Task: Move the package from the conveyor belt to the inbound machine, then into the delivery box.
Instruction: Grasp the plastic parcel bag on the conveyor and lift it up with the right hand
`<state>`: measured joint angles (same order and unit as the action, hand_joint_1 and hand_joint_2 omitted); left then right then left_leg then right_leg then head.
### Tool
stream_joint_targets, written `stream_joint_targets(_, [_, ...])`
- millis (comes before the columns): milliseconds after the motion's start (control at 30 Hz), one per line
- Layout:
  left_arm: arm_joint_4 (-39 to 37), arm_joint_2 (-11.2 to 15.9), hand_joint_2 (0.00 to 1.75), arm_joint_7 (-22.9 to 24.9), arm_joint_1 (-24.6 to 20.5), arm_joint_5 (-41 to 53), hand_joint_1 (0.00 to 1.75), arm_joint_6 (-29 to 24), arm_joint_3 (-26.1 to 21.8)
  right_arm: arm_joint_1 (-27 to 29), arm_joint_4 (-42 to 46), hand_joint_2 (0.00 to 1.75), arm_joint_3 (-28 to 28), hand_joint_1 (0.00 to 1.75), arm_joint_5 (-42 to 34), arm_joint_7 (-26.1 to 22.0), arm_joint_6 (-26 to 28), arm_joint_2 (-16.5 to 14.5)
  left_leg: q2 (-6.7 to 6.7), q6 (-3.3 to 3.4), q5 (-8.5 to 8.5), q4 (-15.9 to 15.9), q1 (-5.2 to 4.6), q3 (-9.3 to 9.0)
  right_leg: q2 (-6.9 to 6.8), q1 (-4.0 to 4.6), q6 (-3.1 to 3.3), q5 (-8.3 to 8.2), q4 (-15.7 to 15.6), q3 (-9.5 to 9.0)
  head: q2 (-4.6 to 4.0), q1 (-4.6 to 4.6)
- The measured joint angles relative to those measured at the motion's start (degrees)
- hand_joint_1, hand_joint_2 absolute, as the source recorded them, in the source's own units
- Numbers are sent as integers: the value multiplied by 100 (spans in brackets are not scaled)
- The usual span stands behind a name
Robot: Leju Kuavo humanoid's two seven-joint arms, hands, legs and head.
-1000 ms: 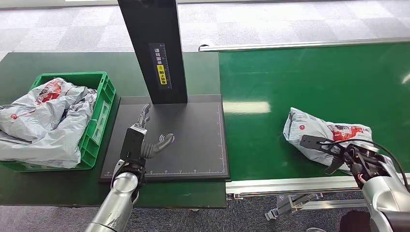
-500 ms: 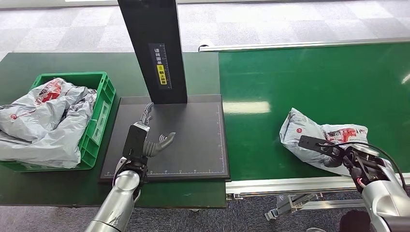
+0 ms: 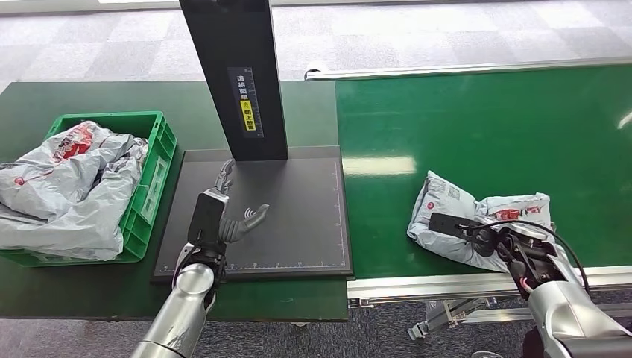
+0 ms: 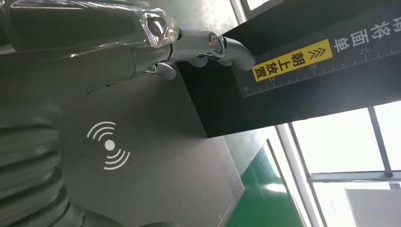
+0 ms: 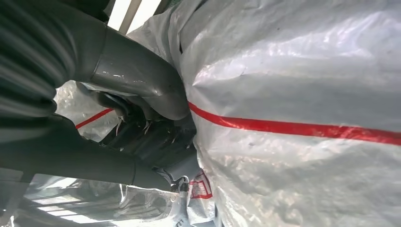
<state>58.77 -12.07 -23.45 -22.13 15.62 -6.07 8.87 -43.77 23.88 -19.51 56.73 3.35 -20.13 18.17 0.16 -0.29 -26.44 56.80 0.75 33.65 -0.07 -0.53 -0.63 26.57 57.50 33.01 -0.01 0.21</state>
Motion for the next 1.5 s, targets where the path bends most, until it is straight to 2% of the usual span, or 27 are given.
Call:
stream_joint_targets(267, [2, 0, 175, 0, 4, 20, 0, 40, -22, 2, 8, 175, -49, 175, 13, -20, -31, -101, -2, 0, 0, 0, 0, 0, 0, 0, 0, 0, 0, 0, 1, 1])
stream_joint_targets(400, [2, -1, 175, 3, 6, 52, 0, 70, -43, 1, 9, 175, -58, 175, -11, -249, 84, -150, 1, 0, 0, 0, 0, 1, 0, 0, 0, 0, 0, -1, 1, 1])
stream_joint_targets(467, [22, 4, 175, 5, 23, 54, 0, 87, -60, -4, 26, 175, -61, 175, -56, -438, 342, -206, 5, 0, 0, 0, 0, 3, 1, 0, 0, -1, 1, -1, 1, 1])
stream_joint_targets(600, [191, 25, 175, -44, 176, 62, 0, 104, -123, -37, 209, 175, -20, 175, -212, -790, 1211, -413, 9, 0, 0, -1, 0, 4, 4, 1, 0, 0, 1, 4, 1, 0])
stream_joint_targets(733, [440, 27, 175, -341, 369, -24, 0, -72, -246, -61, 609, 175, 127, 175, -437, -1079, 1935, -658, 5, 0, 1, -1, 2, 5, 0, 2, 1, 1, 1, 8, 0, -2])
stream_joint_targets(967, [899, 9, 175, -755, 540, -462, 0, -649, -539, 144, 1877, 175, 581, 175, -696, -1655, 2905, -1081, 2, -1, 1, -1, 1, 8, -1, 1, 1, 1, 2, 9, 0, 0])
stream_joint_targets(1067, [1010, -11, 175, -859, 582, -561, 0, -806, -586, 249, 2466, 175, 676, 175, -661, -1847, 3165, -1247, 2, -1, 1, -1, 1, 8, -1, 1, 1, 1, 1, 9, 1, 0])
stream_joint_targets(1100, [1036, -18, 175, -873, 590, -591, 0, -829, -591, 267, 2620, 175, 685, 166, -632, -1844, 3132, -1290, 1, -1, 1, -1, 1, 8, -1, 1, 1, 1, 1, 9, 1, -1])
stream_joint_targets(1200, [1070, -31, 175, -862, 591, -649, 0, -832, -587, 261, 2812, 175, 643, 38, -382, -1443, 2535, -1352, 2, -1, 1, -1, 1, 6, -1, 1, 1, 1, 1, 8, 1, 0])
stream_joint_targets(1233, [1072, -33, 175, -845, 589, -656, 0, -817, -582, 246, 2782, 175, 606, 3, -256, -1232, 2288, -1354, 1, 0, 1, -1, 1, 5, -1, 1, 1, 1, 1, 8, 1, 1])
stream_joint_targets(1400, [1047, -37, 175, -710, 565, -602, 0, -783, -526, 33, 1995, 175, 279, 0, 341, -337, 1689, -1278, -3, 1, 2, 0, 0, 5, -3, 0, 1, 0, 1, 8, 1, 0])
stream_joint_targets(1500, [1033, -37, 175, -670, 563, -574, 0, -781, -480, -47, 1518, 175, 132, 0, 470, -108, 1602, -1187, -8, 1, 2, 0, 0, 8, -6, 0, 0, 0, 1, 9, 1, 0])
